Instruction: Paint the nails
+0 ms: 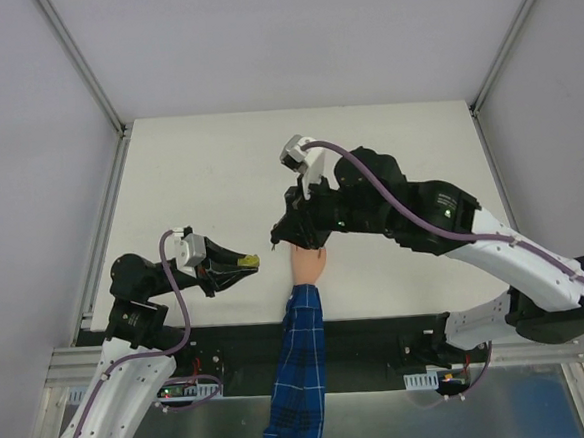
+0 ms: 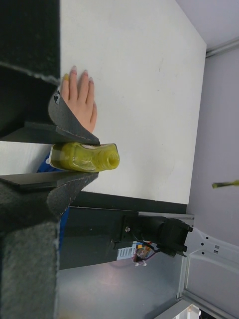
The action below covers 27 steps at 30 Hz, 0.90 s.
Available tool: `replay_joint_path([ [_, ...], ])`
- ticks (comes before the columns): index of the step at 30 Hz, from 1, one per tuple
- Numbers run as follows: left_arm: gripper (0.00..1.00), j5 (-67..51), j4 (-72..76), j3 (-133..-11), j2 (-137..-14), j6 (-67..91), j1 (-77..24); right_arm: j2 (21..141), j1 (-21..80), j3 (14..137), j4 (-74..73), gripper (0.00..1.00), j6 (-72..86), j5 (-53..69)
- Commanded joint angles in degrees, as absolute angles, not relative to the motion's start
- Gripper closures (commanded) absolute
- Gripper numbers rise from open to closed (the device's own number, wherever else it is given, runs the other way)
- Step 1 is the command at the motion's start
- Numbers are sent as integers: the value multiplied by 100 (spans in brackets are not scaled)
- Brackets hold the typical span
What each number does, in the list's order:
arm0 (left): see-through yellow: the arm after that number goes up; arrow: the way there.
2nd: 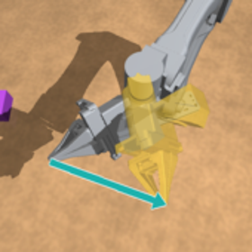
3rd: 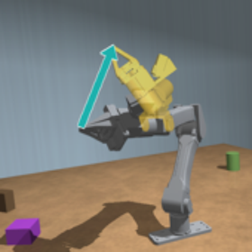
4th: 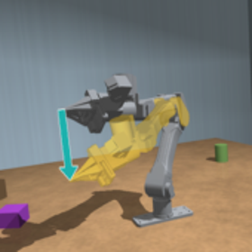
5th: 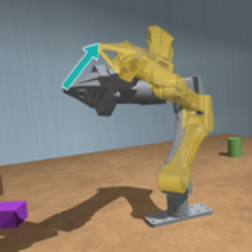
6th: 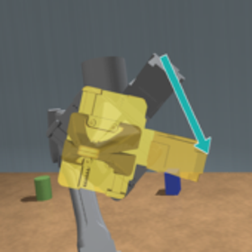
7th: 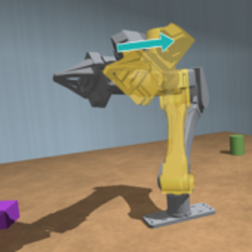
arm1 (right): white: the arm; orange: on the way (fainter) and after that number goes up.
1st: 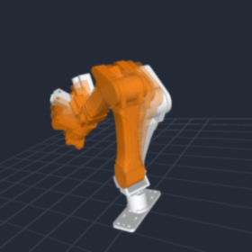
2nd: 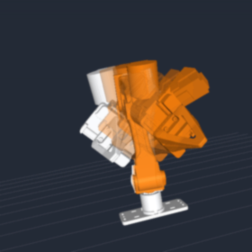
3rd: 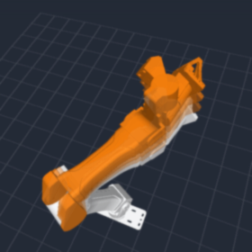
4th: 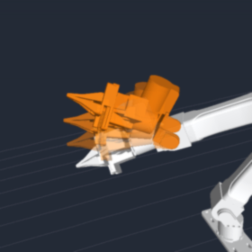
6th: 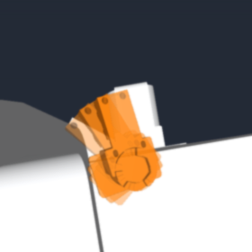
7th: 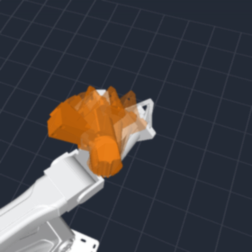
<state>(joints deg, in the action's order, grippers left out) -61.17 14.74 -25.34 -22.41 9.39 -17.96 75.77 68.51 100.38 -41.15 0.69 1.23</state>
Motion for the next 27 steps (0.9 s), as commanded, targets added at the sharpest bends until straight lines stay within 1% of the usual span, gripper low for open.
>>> replay_joint_path([
  [1,100,-6328,1776,-2522,-2241,712,-1811,8225,7259,10774,-4447,100,-149,-597],
  [3,100,-6293,1740,-2522,-2224,686,-1811,8358,7391,11012,-4491,99,-237,-772],
  [12,100,-6267,1670,-2549,-2259,642,-1811,8745,7576,11162,-4447,100,-316,-967],
  [27,100,-6258,1670,-2558,-2250,659,-1819,9017,7585,11329,-4271,100,-299,-852],
])
